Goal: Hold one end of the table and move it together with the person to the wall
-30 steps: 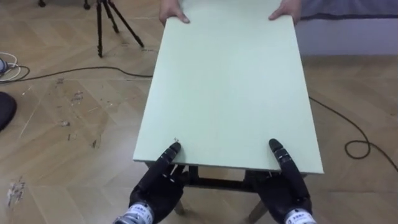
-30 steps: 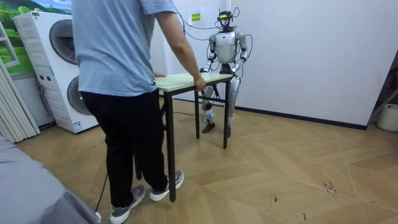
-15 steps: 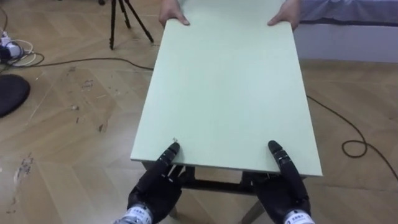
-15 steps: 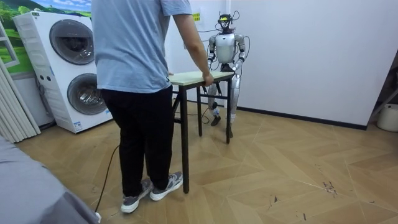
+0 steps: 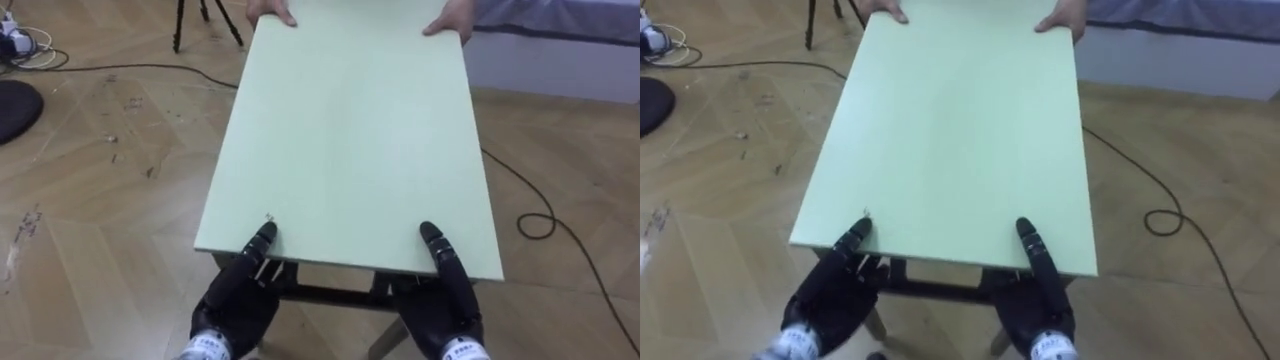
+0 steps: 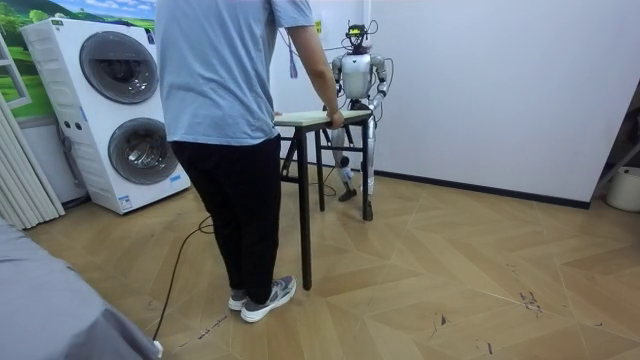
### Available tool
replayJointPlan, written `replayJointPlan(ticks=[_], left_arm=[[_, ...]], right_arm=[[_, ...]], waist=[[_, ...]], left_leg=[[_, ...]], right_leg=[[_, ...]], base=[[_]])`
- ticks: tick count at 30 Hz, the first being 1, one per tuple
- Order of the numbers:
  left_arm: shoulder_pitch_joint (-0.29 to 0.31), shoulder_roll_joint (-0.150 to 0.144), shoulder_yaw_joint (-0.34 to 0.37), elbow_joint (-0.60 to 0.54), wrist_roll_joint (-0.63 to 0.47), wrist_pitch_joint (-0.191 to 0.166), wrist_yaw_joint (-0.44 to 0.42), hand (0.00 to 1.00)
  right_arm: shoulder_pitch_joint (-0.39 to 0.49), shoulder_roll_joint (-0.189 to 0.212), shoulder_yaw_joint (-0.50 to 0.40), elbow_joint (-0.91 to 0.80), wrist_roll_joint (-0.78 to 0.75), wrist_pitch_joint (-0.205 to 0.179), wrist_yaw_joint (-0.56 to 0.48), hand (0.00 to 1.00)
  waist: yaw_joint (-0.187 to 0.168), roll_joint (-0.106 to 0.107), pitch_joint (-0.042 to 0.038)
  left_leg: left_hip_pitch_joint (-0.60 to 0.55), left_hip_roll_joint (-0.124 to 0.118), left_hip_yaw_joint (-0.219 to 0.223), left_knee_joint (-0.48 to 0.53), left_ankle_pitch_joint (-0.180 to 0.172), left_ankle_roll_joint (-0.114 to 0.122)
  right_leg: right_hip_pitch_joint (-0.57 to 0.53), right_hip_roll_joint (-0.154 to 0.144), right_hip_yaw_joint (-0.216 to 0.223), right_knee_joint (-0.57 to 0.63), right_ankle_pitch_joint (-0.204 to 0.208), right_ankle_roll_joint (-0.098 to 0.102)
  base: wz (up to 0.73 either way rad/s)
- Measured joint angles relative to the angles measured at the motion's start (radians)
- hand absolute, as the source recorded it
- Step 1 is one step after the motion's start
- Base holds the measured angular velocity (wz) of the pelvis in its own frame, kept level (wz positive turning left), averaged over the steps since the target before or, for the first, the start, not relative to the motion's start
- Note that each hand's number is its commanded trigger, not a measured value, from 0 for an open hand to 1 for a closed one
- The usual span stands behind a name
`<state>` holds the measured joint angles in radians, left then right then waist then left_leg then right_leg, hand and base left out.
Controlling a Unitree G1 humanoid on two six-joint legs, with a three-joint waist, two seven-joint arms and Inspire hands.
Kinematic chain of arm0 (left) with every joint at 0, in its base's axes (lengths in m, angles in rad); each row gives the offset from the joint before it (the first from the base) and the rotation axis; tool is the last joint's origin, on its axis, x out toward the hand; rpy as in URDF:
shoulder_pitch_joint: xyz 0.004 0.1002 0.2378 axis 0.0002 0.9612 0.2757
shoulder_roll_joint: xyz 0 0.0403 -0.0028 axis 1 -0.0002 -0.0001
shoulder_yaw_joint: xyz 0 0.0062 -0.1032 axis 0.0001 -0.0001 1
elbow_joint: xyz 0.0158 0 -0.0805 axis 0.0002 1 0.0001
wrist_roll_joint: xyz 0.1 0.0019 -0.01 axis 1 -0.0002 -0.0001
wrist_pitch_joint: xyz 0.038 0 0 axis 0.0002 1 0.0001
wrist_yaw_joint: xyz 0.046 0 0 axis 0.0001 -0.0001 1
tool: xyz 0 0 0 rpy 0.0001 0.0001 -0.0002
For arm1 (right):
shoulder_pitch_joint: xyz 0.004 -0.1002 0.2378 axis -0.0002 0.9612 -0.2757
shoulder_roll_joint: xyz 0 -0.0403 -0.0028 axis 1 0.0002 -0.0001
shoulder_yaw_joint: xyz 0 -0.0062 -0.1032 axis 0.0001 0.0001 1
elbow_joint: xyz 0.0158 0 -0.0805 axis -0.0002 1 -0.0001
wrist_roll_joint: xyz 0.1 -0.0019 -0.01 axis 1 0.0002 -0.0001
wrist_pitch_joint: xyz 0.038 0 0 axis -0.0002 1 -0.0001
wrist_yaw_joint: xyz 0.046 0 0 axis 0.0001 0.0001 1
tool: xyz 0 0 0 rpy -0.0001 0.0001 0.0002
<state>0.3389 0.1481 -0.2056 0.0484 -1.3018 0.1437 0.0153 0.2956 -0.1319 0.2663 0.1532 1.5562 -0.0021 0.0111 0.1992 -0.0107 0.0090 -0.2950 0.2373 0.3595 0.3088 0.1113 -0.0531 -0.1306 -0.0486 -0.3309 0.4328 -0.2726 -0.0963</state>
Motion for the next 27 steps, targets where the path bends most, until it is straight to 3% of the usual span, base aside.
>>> replayJointPlan(ticks=[2, 3, 5, 7, 9, 11, 13, 14, 16, 20, 21, 23, 25, 27], left_arm=[[0.014, -0.017, 0.005, 0.0, -0.004, 0.003, -0.001, 1.0], [0.014, -0.02, 0.005, -0.001, -0.004, 0.004, -0.001, 1.0], [0.009, -0.05, 0.017, -0.003, -0.003, 0.004, -0.002, 1.0], [-0.001, -0.057, 0.027, -0.003, -0.004, 0.004, -0.005, 1.0], [-0.022, -0.059, 0.034, -0.003, 0.0, 0.005, -0.001, 1.0], [-0.06, -0.06, 0.032, -0.003, 0.0, 0.007, 0.009, 1.0], [-0.084, -0.059, 0.032, -0.009, 0.002, 0.007, 0.025, 1.0], [-0.091, -0.059, 0.031, -0.009, 0.005, 0.007, 0.03, 1.0], [-0.116, -0.059, 0.021, -0.009, 0.004, 0.008, 0.056, 1.0], [-0.12, -0.053, 0.006, 0.027, -0.021, 0.007, 0.062, 1.0], [-0.12, -0.054, 0.006, 0.035, -0.021, 0.008, 0.062, 1.0], [-0.115, -0.056, 0.006, 0.05, -0.019, 0.01, 0.061, 1.0], [-0.094, -0.059, 0.006, 0.051, -0.017, 0.013, 0.06, 1.0], [-0.076, -0.056, 0.006, 0.052, -0.014, 0.019, 0.06, 1.0]], right_arm=[[-0.013, -0.019, 0.008, 0.0, -0.005, -0.001, 0.0, 1.0], [-0.022, -0.022, 0.009, 0.0, -0.006, 0.0, -0.001, 1.0], [-0.061, -0.038, 0.006, 0.0, -0.024, 0.0, -0.002, 1.0], [-0.083, -0.037, 0.002, -0.001, -0.04, -0.001, -0.002, 1.0], [-0.096, -0.032, -0.003, -0.005, -0.051, -0.003, -0.002, 1.0], [-0.102, -0.019, -0.008, -0.016, -0.056, -0.021, -0.005, 1.0], [-0.114, -0.016, -0.015, -0.019, -0.056, -0.021, -0.008, 1.0], [-0.116, -0.017, -0.018, -0.019, -0.056, -0.021, -0.008, 1.0], [-0.119, -0.014, -0.038, -0.021, -0.057, -0.019, -0.008, 1.0], [-0.119, -0.015, -0.042, 0.003, -0.069, -0.005, -0.001, 1.0], [-0.118, -0.014, -0.043, 0.009, -0.072, -0.002, 0.0, 1.0], [-0.112, -0.011, -0.043, 0.02, -0.08, 0.0, 0.003, 1.0], [-0.094, -0.002, -0.044, 0.023, -0.096, 0.002, 0.004, 1.0], [-0.078, 0.006, -0.048, 0.038, -0.103, 0.009, 0.016, 1.0]], waist=[[0.033, 0.027, 0.007], [0.035, 0.038, 0.0089], [0.025, 0.076, 0.0188], [0.009, 0.091, 0.0187], [-0.016, 0.108, 0.0223], [-0.048, 0.12, 0.0203], [-0.08, 0.129, 0.0206], [-0.089, 0.132, 0.0196], [-0.116, 0.135, 0.0206], [-0.114, 0.128, 0.0218], [-0.114, 0.124, 0.0236], [-0.112, 0.112, 0.0294], [-0.114, 0.099, 0.0271], [-0.118, 0.081, 0.0254]], left_leg=[[-0.004, 0.007, -0.037, 0.249, -0.168, -0.001], [-0.004, 0.012, -0.041, 0.31, -0.202, -0.001], [0.02, 0.01, -0.097, 0.493, -0.306, -0.009], [0.063, 0.002, -0.121, 0.544, -0.346, -0.018], [0.134, -0.008, -0.137, 0.519, -0.384, -0.026], [0.234, -0.02, -0.142, 0.365, -0.464, -0.036], [0.255, -0.043, -0.144, 0.232, -0.512, -0.033], [0.257, -0.049, -0.147, 0.197, -0.517, -0.03], [0.262, -0.105, -0.174, 0.099, -0.512, -0.02], [0.289, -0.207, -0.207, 0.004, -0.466, 0.063], [0.289, -0.219, -0.207, 0.003, -0.461, 0.072], [0.268, -0.237, -0.203, 0.013, -0.449, 0.091], [0.252, -0.246, -0.205, 0.029, -0.443, 0.101], [0.237, -0.257, -0.205, 0.048, -0.438, 0.11]], right_leg=[[0.011, -0.009, -0.04, -0.052, 0.042, -0.009], [0.011, -0.008, -0.057, -0.062, 0.051, -0.01], [-0.011, -0.004, -0.114, -0.072, 0.076, -0.022], [-0.048, -0.001, -0.162, -0.069, 0.088, -0.031], [-0.073, -0.001, -0.202, -0.07, 0.102, -0.034], [-0.109, -0.006, -0.235, -0.069, 0.129, -0.031], [-0.134, -0.02, -0.257, -0.065, 0.156, -0.025], [-0.141, -0.025, -0.261, -0.065, 0.168, -0.022], [-0.173, -0.07, -0.26, -0.066, 0.21, -0.008], [-0.235, -0.149, -0.189, -0.023, 0.264, 0.012], [-0.235, -0.159, -0.186, -0.024, 0.266, 0.014], [-0.233, -0.169, -0.173, -0.061, 0.312, 0.013], [-0.22, -0.17, -0.159, -0.095, 0.342, 0.016], [-0.218, -0.177, -0.146, -0.108, 0.365, 0.039]], base=[[-0.76], [-0.43], [-0.26], [-0.04], [0.26], [0.39], [0.4], [0.39], [0.34], [-0.02], [0.06], [0.02], [0.08], [0.11]])
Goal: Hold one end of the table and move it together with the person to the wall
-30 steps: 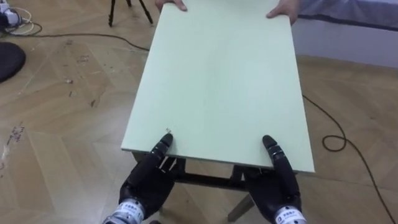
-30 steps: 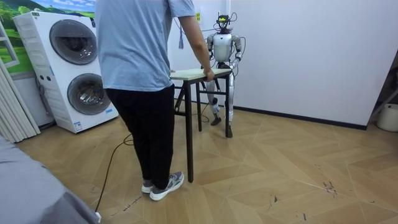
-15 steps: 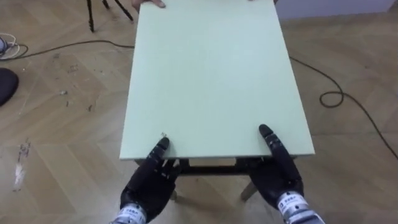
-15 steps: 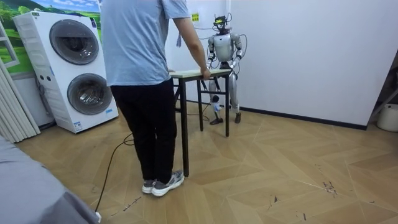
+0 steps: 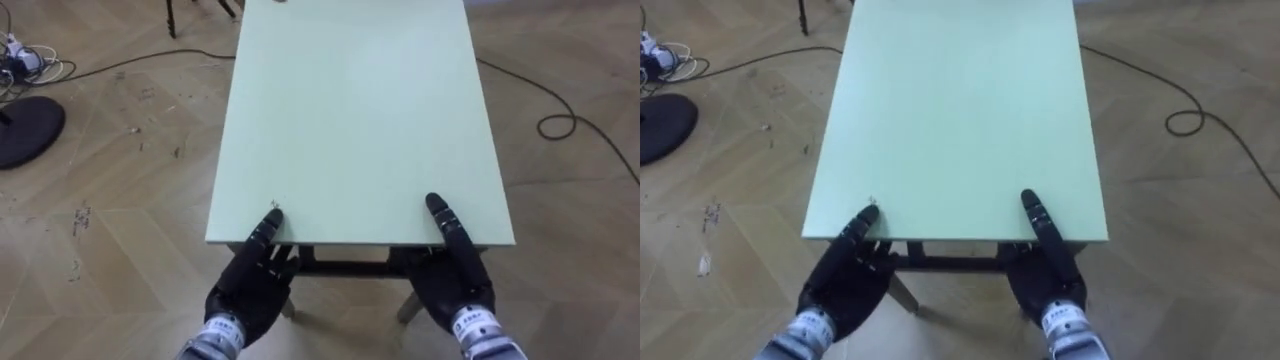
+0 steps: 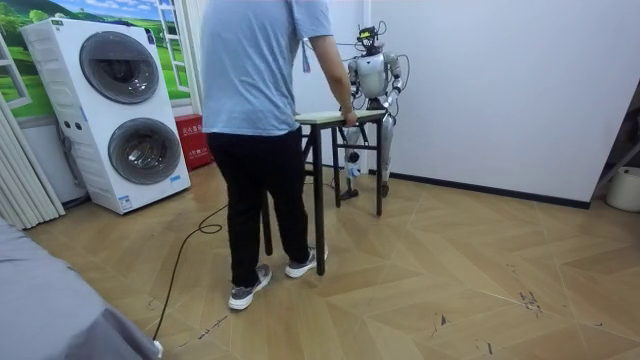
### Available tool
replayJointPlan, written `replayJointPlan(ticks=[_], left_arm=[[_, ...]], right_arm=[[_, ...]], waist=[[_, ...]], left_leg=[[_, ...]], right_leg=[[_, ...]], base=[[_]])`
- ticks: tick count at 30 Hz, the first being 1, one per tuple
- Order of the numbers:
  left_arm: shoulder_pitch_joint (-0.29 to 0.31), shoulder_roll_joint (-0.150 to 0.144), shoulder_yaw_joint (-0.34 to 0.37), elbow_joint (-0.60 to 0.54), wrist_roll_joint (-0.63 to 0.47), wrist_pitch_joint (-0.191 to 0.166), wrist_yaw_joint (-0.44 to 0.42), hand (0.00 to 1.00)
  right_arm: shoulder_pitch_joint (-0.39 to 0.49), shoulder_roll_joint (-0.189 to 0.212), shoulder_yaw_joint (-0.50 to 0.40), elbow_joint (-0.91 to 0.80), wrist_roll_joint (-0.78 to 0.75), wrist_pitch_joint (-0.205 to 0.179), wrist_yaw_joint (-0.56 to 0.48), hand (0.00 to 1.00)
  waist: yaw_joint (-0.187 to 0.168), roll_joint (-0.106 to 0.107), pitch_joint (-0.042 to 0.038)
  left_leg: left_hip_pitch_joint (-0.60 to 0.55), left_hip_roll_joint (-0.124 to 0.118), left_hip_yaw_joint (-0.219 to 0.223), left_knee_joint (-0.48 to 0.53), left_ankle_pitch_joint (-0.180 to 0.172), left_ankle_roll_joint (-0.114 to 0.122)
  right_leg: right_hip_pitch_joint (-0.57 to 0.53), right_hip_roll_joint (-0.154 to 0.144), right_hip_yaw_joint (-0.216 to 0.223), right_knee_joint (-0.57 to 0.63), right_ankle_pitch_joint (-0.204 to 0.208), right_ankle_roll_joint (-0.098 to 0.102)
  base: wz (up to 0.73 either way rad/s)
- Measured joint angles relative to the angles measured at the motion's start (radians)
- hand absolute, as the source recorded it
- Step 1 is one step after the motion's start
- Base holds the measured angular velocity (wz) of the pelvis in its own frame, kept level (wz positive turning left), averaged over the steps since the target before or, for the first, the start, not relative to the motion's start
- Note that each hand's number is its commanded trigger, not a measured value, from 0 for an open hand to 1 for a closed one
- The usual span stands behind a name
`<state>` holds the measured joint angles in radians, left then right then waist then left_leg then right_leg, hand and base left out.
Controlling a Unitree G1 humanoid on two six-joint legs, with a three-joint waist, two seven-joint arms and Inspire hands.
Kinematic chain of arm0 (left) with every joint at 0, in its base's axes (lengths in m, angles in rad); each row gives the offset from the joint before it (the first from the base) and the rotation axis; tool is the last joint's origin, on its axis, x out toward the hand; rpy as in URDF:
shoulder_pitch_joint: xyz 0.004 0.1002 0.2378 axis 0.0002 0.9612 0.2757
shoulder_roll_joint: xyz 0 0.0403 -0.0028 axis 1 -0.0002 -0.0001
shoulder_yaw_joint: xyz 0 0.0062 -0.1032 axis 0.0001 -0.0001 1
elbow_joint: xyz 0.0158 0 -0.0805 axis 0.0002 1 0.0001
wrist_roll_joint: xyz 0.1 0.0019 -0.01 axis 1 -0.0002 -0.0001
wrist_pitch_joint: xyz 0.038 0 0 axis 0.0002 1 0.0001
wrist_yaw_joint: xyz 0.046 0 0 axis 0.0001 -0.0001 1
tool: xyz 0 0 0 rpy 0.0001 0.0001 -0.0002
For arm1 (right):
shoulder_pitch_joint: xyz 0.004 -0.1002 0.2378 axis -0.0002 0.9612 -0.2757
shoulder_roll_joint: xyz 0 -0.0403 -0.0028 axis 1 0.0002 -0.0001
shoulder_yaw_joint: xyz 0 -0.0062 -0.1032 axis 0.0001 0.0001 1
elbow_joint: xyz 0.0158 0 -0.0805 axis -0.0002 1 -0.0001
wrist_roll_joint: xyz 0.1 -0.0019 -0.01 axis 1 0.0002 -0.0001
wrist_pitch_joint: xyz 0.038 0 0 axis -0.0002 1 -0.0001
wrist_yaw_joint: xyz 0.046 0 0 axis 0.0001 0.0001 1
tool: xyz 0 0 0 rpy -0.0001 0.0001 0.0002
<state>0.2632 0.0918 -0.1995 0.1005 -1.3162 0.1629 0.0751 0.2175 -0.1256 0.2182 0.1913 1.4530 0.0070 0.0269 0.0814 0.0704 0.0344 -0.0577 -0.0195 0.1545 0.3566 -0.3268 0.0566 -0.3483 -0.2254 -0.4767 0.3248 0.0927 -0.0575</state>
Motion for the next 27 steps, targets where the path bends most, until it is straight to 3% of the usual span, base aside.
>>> replayJointPlan(ticks=[1, 4, 5, 6, 8, 9, 10, 11, 12, 14, 15, 16, 17, 19, 22, 27], left_arm=[[0.008, 0.003, 0.0, 0.0, -0.001, 0.009, -0.003, 1.0], [0.025, 0.01, -0.001, 0.0, 0.001, 0.023, -0.011, 1.0], [0.031, 0.011, -0.005, 0.0, 0.004, 0.025, -0.012, 1.0], [0.035, 0.009, -0.008, 0.001, 0.009, 0.026, -0.011, 1.0], [0.039, 0.008, -0.015, -0.001, 0.029, 0.025, -0.014, 1.0], [0.039, 0.009, -0.017, -0.001, 0.035, 0.025, -0.014, 1.0], [0.039, 0.009, -0.019, -0.001, 0.042, 0.025, -0.014, 1.0], [0.04, 0.007, -0.022, -0.002, 0.042, 0.025, -0.015, 1.0], [0.04, 0.008, -0.023, -0.003, 0.041, 0.024, -0.015, 1.0], [0.041, 0.014, -0.022, -0.009, 0.06, 0.009, -0.023, 1.0], [0.04, 0.012, -0.022, -0.011, 0.066, 0.007, -0.023, 1.0], [0.043, 0.016, -0.024, -0.019, 0.07, 0.007, -0.022, 1.0], [0.049, 0.029, -0.024, -0.033, 0.07, 0.007, -0.022, 1.0], [0.058, 0.041, -0.023, -0.049, 0.069, 0.004, -0.017, 1.0], [0.059, 0.049, -0.022, -0.06, 0.069, 0.001, -0.017, 1.0], [0.059, 0.05, -0.023, -0.061, 0.089, -0.034, -0.024, 1.0]], right_arm=[[0.014, 0.0, -0.005, 0.001, -0.001, 0.006, 0.008, 1.0], [0.044, 0.002, -0.008, 0.001, -0.005, 0.007, 0.022, 1.0], [0.056, 0.0, -0.019, 0.001, -0.004, 0.008, 0.025, 1.0], [0.063, 0.001, -0.025, 0.001, -0.004, 0.009, 0.027, 1.0], [0.084, 0.006, -0.031, 0.001, 0.011, 0.005, 0.033, 1.0], [0.088, 0.005, -0.022, 0.0, 0.016, 0.003, 0.033, 1.0], [0.09, 0.004, -0.016, 0.0, 0.027, -0.004, 0.033, 1.0], [0.09, 0.001, -0.01, 0.0, 0.033, -0.009, 0.033, 1.0], [0.09, 0.001, -0.004, 0.0, 0.035, -0.014, 0.033, 1.0], [0.09, 0.003, 0.003, 0.001, 0.039, -0.031, 0.031, 1.0], [0.087, 0.003, 0.002, 0.001, 0.039, -0.031, 0.03, 1.0], [0.087, 0.002, 0.002, 0.0, 0.044, -0.03, 0.028, 1.0], [0.087, 0.002, 0.005, 0.0, 0.047, -0.027, 0.026, 1.0], [0.088, 0.008, 0.014, 0.0, 0.049, -0.028, 0.026, 1.0], [0.086, 0.016, 0.029, -0.002, 0.057, -0.037, 0.028, 1.0], [0.082, 0.015, 0.057, -0.002, 0.081, -0.062, 0.028, 1.0]], waist=[[-0.002, -0.003, 0.0013], [-0.026, -0.015, 0.0015], [-0.031, -0.016, 0.0017], [-0.037, -0.016, 0.002], [-0.073, -0.035, -0.0014], [-0.078, -0.039, -0.0025], [-0.078, -0.046, -0.0021], [-0.078, -0.051, -0.0023], [-0.079, -0.055, -0.0027], [-0.064, -0.084, -0.0053], [-0.054, -0.085, -0.0083], [-0.043, -0.082, -0.0104], [-0.035, -0.087, -0.0102], [-0.017, -0.093, -0.0121], [-0.005, -0.095, -0.0123], [0.011, -0.101, -0.0111]], left_leg=[[-0.018, -0.002, -0.009, 0.025, -0.002, 0.006], [-0.065, -0.012, -0.028, 0.071, 0.011, 0.028], [-0.078, -0.011, -0.033, 0.079, 0.017, 0.041], [-0.079, -0.011, -0.04, 0.08, 0.022, 0.042], [-0.098, -0.008, -0.047, 0.067, 0.057, 0.029], [-0.106, -0.007, -0.044, 0.066, 0.065, 0.027], [-0.113, -0.004, -0.032, 0.063, 0.078, 0.023], [-0.119, -0.001, -0.02, 0.058, 0.091, 0.017], [-0.123, 0.0, -0.015, 0.058, 0.097, 0.014], [-0.134, 0.009, 0.014, 0.051, 0.115, -0.01], [-0.142, 0.014, 0.012, 0.051, 0.121, -0.018], [-0.138, 0.022, 0.009, 0.025, 0.143, -0.029], [-0.12, 0.032, -0.001, -0.027, 0.186, -0.036], [-0.101, 0.051, -0.004, -0.088, 0.228, -0.05], [-0.101, 0.071, -0.003, -0.131, 0.262, -0.06], [-0.118, 0.088, -0.005, -0.139, 0.278, -0.073]], right_leg=[[0.0, -0.002, 0.019, -0.001, 0.012, 0.049], [-0.002, 0.006, 0.104, -0.022, 0.062, 0.139], [-0.005, -0.001, 0.13, 0.013, 0.059, 0.139], [-0.006, -0.014, 0.137, 0.069, 0.026, 0.127], [0.016, -0.051, 0.194, 0.299, -0.149, 0.119], [0.031, -0.053, 0.211, 0.325, -0.18, 0.123], [0.063, -0.049, 0.246, 0.349, -0.23, 0.142], [0.094, -0.047, 0.264, 0.348, -0.27, 0.146], [0.107, -0.045, 0.269, 0.343, -0.287, 0.152], [0.148, -0.015, 0.323, 0.236, -0.338, 0.168], [0.149, -0.003, 0.325, 0.201, -0.348, 0.155], [0.157, 0.024, 0.321, 0.15, -0.331, 0.148], [0.177, 0.048, 0.312, 0.09, -0.296, 0.135], [0.205, 0.084, 0.305, -0.002, -0.241, 0.117], [0.221, 0.111, 0.286, -0.081, -0.184, 0.108], [0.208, 0.126, 0.275, -0.09, -0.173, 0.093]], base=[[0.18], [0.33], [0.36], [0.58], [0.78], [0.57], [0.34], [0.27], [0.23], [0.08], [-0.1], [-0.15], [-0.13], [-0.19], [-0.08], [0.02]])
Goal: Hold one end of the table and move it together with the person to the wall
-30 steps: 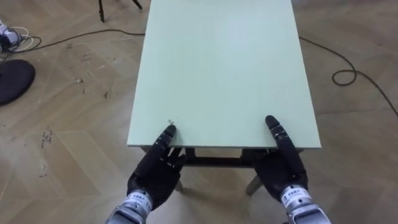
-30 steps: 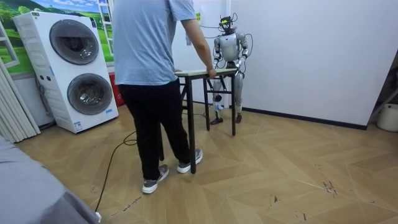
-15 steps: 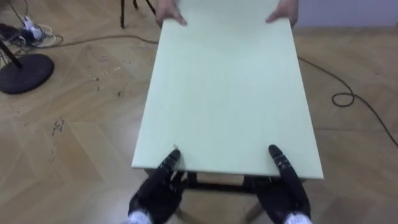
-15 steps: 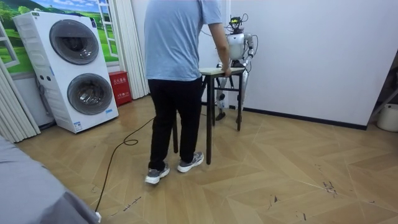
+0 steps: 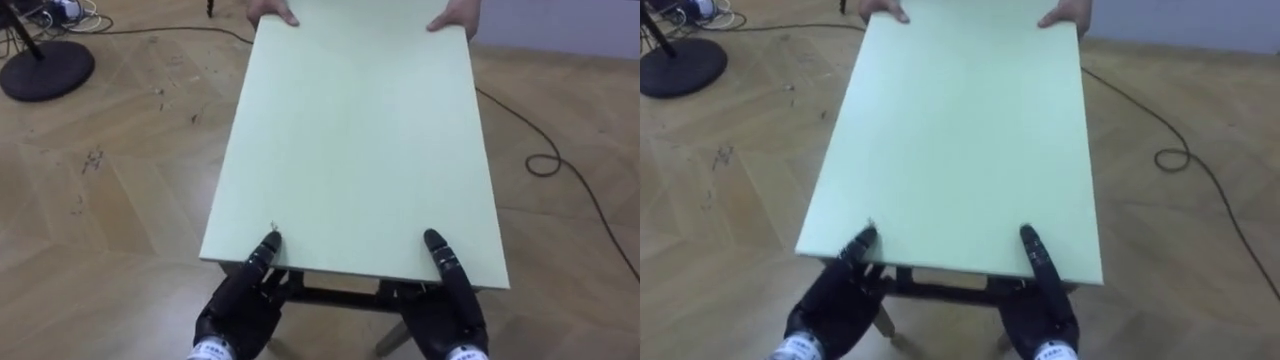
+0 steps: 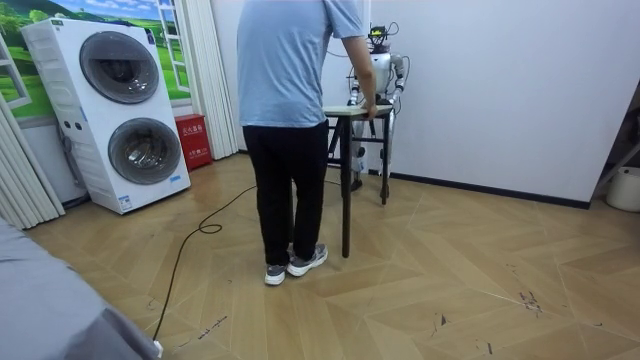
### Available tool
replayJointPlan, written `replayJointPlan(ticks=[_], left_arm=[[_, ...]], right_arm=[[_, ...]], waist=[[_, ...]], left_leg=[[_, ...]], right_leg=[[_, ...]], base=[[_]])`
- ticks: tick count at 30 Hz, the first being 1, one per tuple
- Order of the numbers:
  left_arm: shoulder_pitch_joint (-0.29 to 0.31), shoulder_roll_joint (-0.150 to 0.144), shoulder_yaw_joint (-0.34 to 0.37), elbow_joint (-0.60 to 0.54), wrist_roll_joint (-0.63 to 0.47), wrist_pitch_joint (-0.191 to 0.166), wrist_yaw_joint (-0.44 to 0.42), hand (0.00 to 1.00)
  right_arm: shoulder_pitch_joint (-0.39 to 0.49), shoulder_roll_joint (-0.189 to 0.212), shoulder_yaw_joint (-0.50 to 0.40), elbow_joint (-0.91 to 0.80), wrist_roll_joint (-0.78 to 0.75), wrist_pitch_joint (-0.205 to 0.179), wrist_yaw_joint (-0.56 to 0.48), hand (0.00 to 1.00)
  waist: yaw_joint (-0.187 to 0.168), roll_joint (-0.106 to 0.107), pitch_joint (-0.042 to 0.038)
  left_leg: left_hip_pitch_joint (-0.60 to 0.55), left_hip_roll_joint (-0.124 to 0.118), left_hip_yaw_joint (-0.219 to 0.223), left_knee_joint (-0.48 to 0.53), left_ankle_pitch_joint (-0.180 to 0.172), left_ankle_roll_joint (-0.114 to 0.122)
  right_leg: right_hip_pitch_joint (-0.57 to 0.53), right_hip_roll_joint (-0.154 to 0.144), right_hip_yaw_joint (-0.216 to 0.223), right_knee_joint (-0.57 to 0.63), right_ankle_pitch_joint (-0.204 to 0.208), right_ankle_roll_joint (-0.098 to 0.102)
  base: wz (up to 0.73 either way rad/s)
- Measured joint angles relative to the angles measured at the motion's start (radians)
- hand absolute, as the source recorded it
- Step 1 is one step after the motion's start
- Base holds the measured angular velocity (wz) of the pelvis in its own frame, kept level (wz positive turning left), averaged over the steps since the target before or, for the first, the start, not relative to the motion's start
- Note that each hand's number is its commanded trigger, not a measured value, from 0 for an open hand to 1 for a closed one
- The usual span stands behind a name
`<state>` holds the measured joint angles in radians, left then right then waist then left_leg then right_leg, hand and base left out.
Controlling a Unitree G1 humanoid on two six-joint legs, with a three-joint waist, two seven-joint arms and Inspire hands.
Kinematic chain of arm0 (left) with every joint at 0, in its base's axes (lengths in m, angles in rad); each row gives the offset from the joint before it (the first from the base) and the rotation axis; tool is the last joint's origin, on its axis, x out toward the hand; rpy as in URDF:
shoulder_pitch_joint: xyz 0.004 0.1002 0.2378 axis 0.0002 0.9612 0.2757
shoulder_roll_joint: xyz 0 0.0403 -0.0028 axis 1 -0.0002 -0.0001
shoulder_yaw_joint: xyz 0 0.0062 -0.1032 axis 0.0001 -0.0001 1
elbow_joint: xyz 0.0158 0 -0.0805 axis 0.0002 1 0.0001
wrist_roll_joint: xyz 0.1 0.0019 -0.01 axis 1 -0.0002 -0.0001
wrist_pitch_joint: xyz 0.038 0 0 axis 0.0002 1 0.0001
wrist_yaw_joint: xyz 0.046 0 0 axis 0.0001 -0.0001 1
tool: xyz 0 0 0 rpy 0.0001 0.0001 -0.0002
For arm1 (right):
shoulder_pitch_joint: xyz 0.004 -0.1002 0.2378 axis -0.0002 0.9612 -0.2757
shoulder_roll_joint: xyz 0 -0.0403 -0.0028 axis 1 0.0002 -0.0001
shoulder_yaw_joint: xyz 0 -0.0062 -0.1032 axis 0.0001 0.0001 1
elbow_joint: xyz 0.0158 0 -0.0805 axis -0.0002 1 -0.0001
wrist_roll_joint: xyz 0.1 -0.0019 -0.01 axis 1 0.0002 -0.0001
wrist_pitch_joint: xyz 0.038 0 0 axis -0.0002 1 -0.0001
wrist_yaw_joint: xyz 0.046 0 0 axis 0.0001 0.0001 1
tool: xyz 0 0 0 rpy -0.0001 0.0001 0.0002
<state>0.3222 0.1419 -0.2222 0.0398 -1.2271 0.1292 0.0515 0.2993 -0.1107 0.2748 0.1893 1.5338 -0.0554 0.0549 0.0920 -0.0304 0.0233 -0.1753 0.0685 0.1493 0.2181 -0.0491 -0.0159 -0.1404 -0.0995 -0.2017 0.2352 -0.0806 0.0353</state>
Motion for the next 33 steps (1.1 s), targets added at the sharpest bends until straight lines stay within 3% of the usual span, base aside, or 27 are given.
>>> replayJointPlan(ticks=[10, 14, 16, 18, 20, 25, 30, 33], left_arm=[[0.001, 0.002, -0.002, 0.0, -0.007, -0.019, -0.024, 1.0], [-0.002, -0.012, -0.002, 0.0, -0.011, -0.026, -0.024, 1.0], [-0.002, -0.018, -0.004, 0.0, -0.015, -0.027, -0.024, 1.0], [-0.002, -0.019, -0.018, 0.0, -0.02, -0.036, -0.023, 1.0], [-0.002, -0.018, -0.024, 0.0, -0.029, -0.051, -0.024, 1.0], [-0.004, -0.003, -0.041, 0.0, -0.047, -0.085, -0.025, 1.0], [0.004, -0.003, -0.048, 0.0, -0.053, -0.091, -0.025, 1.0], [0.009, 0.001, -0.052, 0.0, -0.07, -0.092, -0.024, 1.0]], right_arm=[[-0.014, -0.008, 0.013, 0.0, 0.001, -0.017, 0.021, 1.0], [-0.035, -0.016, 0.016, 0.0, 0.0, -0.02, 0.021, 1.0], [-0.047, -0.023, 0.016, 0.0, -0.004, -0.024, 0.021, 1.0], [-0.047, -0.029, 0.019, -0.001, -0.003, -0.035, 0.021, 1.0], [-0.047, -0.038, 0.025, -0.012, -0.002, -0.04, 0.021, 1.0], [-0.048, -0.04, 0.038, -0.018, -0.003, -0.051, 0.02, 1.0], [-0.054, -0.043, 0.035, -0.018, -0.004, -0.038, 0.02, 1.0], [-0.057, -0.047, 0.022, -0.018, -0.012, -0.017, 0.016, 1.0]], waist=[[0.052, 0.004, 0.0002], [0.053, 0.022, 0.0008], [0.048, 0.042, 0.0], [0.038, 0.057, -0.0006], [0.038, 0.071, 0.0009], [0.027, 0.088, 0.002], [0.036, 0.086, 0.0028], [0.026, 0.076, 0.0092]], left_leg=[[-0.054, 0.023, -0.026, 0.02, 0.015, -0.013], [-0.083, 0.022, -0.06, 0.029, 0.029, -0.013], [-0.085, 0.023, -0.06, 0.01, 0.05, -0.013], [-0.082, 0.033, -0.012, 0.004, 0.06, -0.006], [-0.081, 0.04, 0.029, 0.004, 0.061, -0.002], [-0.084, 0.0, -0.019, -0.005, 0.069, 0.015], [-0.081, -0.036, -0.048, -0.02, 0.077, 0.026], [-0.088, -0.061, -0.051, -0.016, 0.081, 0.038]], right_leg=[[-0.013, 0.016, -0.059, -0.015, 0.005, -0.018], [-0.008, 0.012, -0.115, -0.015, -0.007, -0.023], [0.008, -0.003, -0.169, -0.025, -0.018, -0.028], [0.026, -0.021, -0.234, -0.03, -0.027, -0.023], [0.055, -0.054, -0.34, -0.029, -0.034, -0.008], [0.098, -0.076, -0.405, -0.004, -0.058, 0.03], [0.102, -0.119, -0.445, 0.058, -0.096, 0.044], [0.102, -0.147, -0.442, 0.112, -0.135, 0.046]], base=[[0.13], [0.39], [0.68], [0.69], [0.43], [0.52], [0.37], [0.56]])
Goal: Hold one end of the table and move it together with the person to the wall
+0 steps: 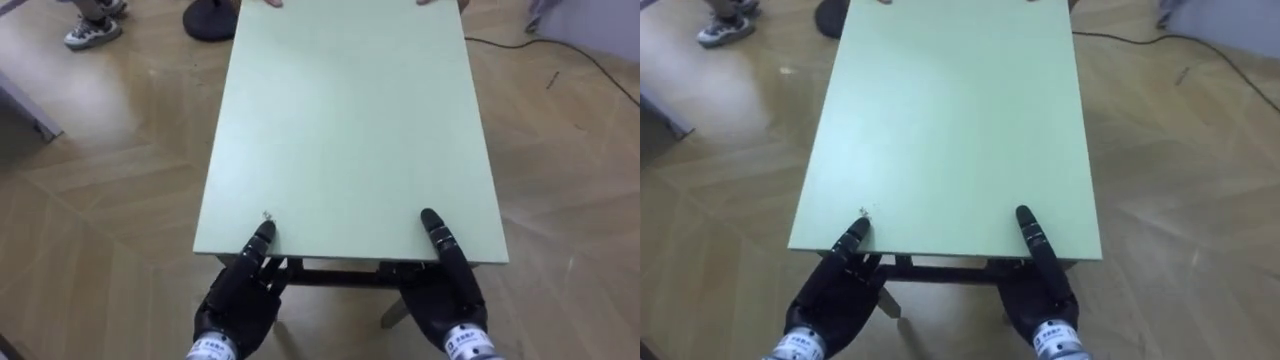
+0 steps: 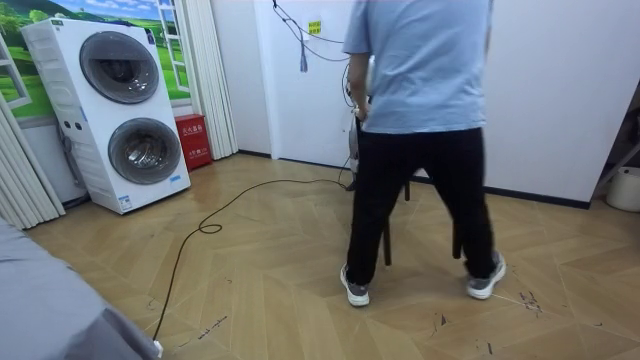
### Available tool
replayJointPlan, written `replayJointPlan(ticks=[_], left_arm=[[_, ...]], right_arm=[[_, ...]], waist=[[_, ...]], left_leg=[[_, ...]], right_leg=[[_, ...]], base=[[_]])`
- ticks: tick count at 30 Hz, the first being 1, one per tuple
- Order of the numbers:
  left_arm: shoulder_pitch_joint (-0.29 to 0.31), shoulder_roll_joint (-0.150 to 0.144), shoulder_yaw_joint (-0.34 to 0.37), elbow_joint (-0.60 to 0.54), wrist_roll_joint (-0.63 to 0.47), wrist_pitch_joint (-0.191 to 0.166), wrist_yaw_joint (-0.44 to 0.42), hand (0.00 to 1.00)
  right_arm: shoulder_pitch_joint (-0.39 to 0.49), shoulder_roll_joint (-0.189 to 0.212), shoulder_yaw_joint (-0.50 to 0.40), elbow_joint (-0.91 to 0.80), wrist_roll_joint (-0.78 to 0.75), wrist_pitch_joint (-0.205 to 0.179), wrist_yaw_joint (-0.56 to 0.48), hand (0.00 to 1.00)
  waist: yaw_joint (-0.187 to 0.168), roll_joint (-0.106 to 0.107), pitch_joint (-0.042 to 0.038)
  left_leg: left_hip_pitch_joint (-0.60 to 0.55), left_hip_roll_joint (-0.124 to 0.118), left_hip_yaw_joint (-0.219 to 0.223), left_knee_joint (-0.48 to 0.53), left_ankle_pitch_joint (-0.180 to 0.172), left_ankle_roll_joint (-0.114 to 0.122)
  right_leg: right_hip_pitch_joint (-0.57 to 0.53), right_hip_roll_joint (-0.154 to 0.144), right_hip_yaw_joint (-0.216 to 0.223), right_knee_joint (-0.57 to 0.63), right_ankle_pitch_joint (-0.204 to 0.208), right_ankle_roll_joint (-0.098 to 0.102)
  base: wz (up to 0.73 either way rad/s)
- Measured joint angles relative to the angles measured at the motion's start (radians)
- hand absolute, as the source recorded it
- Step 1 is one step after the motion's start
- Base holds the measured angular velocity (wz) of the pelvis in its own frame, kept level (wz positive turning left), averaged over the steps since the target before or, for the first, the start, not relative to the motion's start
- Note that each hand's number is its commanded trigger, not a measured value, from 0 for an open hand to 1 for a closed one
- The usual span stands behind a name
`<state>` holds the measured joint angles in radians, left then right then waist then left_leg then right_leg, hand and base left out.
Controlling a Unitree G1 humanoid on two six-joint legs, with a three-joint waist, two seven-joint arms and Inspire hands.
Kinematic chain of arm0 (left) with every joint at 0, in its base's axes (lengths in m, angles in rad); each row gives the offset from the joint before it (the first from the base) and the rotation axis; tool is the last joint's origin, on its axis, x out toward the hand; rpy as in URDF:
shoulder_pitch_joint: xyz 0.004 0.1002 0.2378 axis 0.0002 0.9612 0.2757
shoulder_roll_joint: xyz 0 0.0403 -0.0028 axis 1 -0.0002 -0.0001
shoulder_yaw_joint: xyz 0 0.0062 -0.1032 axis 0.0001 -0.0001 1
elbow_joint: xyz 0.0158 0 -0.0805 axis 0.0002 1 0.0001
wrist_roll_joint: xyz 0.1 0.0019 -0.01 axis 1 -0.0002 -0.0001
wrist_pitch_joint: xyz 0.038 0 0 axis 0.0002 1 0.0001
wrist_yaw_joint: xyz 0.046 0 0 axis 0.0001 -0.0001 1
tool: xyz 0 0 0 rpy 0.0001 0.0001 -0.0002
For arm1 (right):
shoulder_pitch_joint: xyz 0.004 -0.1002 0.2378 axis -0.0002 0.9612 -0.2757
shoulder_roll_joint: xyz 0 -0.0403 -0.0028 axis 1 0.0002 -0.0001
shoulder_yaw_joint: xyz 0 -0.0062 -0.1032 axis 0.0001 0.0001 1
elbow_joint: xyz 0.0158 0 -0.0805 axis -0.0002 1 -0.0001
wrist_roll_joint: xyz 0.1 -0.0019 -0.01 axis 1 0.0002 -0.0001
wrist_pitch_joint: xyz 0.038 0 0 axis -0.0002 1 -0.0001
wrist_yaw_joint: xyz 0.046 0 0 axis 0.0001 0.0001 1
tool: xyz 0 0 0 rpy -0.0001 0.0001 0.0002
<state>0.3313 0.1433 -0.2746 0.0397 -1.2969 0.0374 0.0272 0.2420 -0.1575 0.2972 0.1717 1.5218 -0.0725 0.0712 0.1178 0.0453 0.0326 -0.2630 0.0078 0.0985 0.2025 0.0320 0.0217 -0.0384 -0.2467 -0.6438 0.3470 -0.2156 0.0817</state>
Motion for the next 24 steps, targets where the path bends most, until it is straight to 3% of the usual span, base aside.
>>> replayJointPlan(ticks=[2, 4, 6, 7, 9, 11, 14, 19, 24], left_arm=[[0.013, 0.0, -0.003, 0.0, -0.012, 0.0, 0.001, 1.0], [0.021, 0.001, -0.003, 0.0, -0.022, 0.0, 0.001, 1.0], [0.022, 0.002, -0.003, 0.0, -0.021, -0.001, 0.001, 1.0], [0.022, 0.005, -0.003, -0.001, -0.021, -0.002, 0.001, 1.0], [0.022, 0.006, -0.002, -0.005, -0.019, -0.008, 0.001, 1.0], [0.024, 0.027, -0.003, -0.016, -0.018, -0.011, 0.001, 1.0], [0.024, 0.039, -0.003, -0.019, -0.019, -0.014, 0.001, 1.0], [0.024, 0.042, -0.003, -0.02, -0.026, -0.013, 0.015, 1.0], [0.025, 0.042, -0.001, -0.034, -0.04, -0.023, 0.034, 1.0]], right_arm=[[-0.006, -0.006, -0.01, 0.0, -0.018, 0.023, -0.005, 1.0], [-0.008, -0.006, -0.014, 0.0, -0.037, 0.033, -0.007, 1.0], [-0.005, -0.002, -0.017, 0.0, -0.039, 0.036, -0.007, 1.0], [-0.005, 0.001, -0.02, 0.0, -0.039, 0.042, -0.007, 1.0], [-0.002, -0.001, -0.027, 0.0, -0.042, 0.046, -0.007, 1.0], [0.004, 0.01, -0.026, 0.0, -0.037, 0.052, -0.007, 1.0], [0.009, 0.019, -0.02, 0.0, -0.035, 0.051, -0.008, 1.0], [-0.001, 0.014, -0.009, 0.0, -0.028, 0.048, -0.029, 1.0], [-0.033, 0.007, 0.008, 0.0, -0.03, 0.044, -0.049, 1.0]], waist=[[0.001, -0.007, 0.0024], [-0.004, -0.008, 0.0029], [-0.024, -0.016, 0.0059], [-0.041, -0.019, 0.0058], [-0.042, -0.019, 0.0053], [-0.035, -0.019, 0.0051], [-0.03, -0.02, 0.0044], [0.029, -0.029, 0.0015], [0.091, -0.035, 0.0003]], left_leg=[[-0.004, -0.022, 0.0, 0.006, -0.002, 0.009], [-0.006, -0.042, -0.012, 0.014, -0.003, 0.017], [-0.007, -0.073, -0.057, 0.023, 0.0, 0.024], [-0.009, -0.093, -0.094, 0.029, 0.002, 0.026], [-0.011, -0.11, -0.132, 0.032, 0.004, 0.026], [-0.012, -0.119, -0.181, 0.03, 0.019, 0.023], [-0.012, -0.131, -0.22, 0.019, 0.033, 0.019], [-0.012, -0.134, -0.272, 0.004, 0.052, 0.01], [-0.015, -0.127, -0.309, -0.036, 0.086, -0.006]], right_leg=[[-0.003, -0.035, -0.015, 0.051, -0.032, 0.01], [0.011, -0.044, -0.01, 0.075, -0.05, 0.018], [0.025, -0.036, 0.044, 0.083, -0.078, 0.023], [0.031, -0.022, 0.085, 0.072, -0.096, 0.024], [0.043, 0.001, 0.126, 0.056, -0.109, 0.022], [0.076, 0.04, 0.132, 0.009, -0.104, 0.014], [0.097, 0.076, 0.171, -0.037, -0.098, 0.003], [0.133, 0.137, 0.229, -0.121, -0.071, -0.023], [0.129, 0.166, 0.228, -0.148, -0.059, -0.042]], base=[[0.45], [0.64], [1.0], [0.86], [0.75], [0.68], [0.51], [0.27], [0.2]])
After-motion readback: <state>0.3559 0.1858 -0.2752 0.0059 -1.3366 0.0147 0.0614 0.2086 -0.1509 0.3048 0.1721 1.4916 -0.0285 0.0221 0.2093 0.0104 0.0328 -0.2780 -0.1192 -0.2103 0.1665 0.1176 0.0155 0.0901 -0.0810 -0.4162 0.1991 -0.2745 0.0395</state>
